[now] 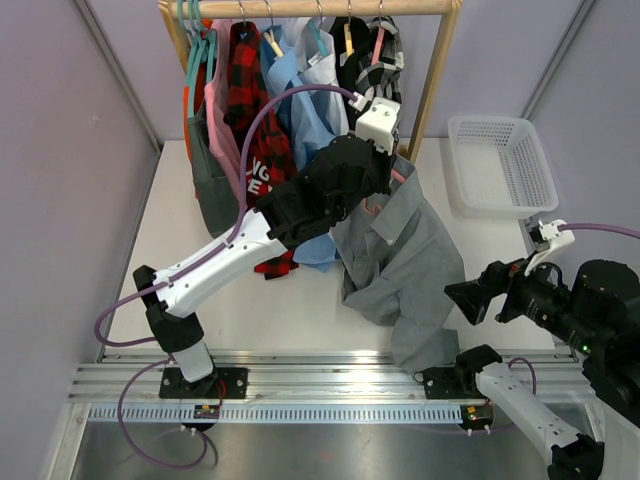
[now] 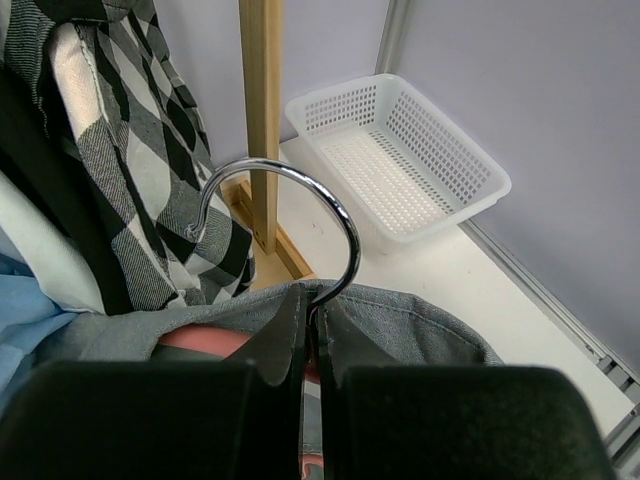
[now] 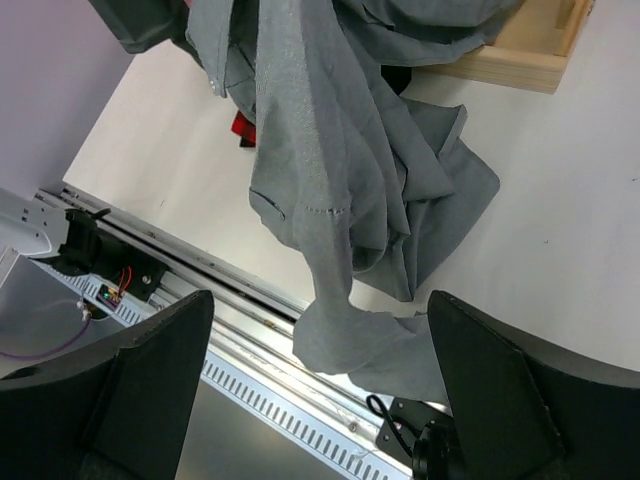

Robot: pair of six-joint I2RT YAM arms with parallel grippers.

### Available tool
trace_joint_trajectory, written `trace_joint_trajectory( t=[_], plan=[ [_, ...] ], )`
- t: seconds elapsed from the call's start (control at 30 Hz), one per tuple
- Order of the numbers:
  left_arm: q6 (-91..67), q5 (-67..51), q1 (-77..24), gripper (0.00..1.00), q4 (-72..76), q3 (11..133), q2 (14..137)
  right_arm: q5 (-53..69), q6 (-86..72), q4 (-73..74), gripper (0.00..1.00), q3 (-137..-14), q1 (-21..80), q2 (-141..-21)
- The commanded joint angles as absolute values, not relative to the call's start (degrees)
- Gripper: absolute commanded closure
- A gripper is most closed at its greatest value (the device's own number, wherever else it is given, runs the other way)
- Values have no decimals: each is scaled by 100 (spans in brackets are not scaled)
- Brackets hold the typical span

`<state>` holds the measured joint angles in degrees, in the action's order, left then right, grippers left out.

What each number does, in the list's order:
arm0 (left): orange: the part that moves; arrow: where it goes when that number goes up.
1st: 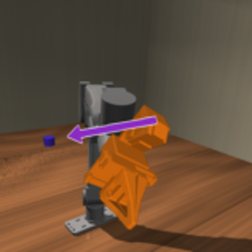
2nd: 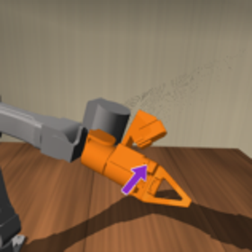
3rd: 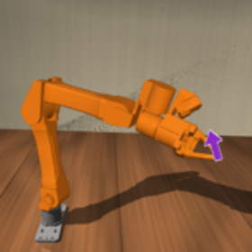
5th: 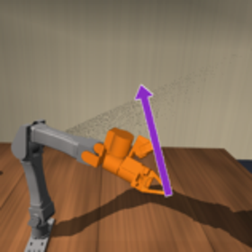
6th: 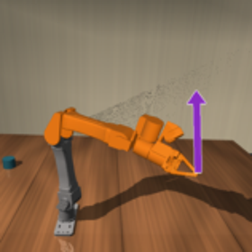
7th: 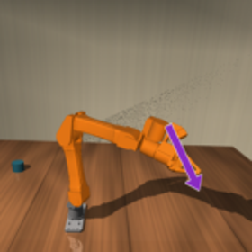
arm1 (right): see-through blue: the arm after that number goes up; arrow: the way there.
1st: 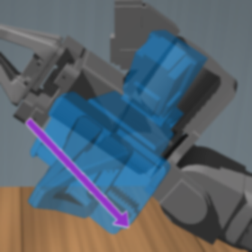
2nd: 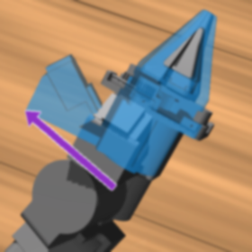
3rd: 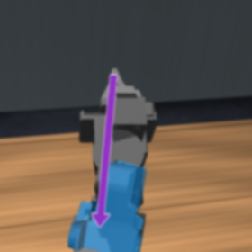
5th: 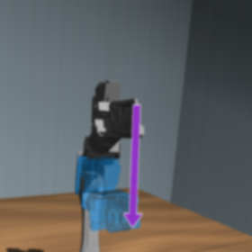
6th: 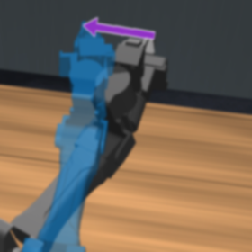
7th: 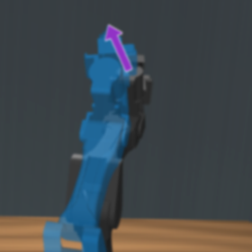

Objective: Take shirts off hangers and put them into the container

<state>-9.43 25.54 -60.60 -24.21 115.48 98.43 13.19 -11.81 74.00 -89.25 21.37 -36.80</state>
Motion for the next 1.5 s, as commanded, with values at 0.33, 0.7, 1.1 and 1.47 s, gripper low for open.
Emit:
trace_joint_trajectory(
  t=[0.33,0.7,1.1,1.47],
  plan=[
    [-967,2206,-5941,100,-2004,12102,9642,1714,-1353,6337,20,-7269,2153,-3647],
    [-888,2425,-5459,100,-1934,12418,9931,1609,-1415,7205,100,-8102,2153,-3533],
    [-404,3208,-4816,100,-1767,12305,9739,-62,-1626,8086,76,-8851,2153,-3603],
    [-536,3120,-4781,100,-1600,11909,9475,246,-1635,7717,100,-8648,2162,-3621]
  ],
)
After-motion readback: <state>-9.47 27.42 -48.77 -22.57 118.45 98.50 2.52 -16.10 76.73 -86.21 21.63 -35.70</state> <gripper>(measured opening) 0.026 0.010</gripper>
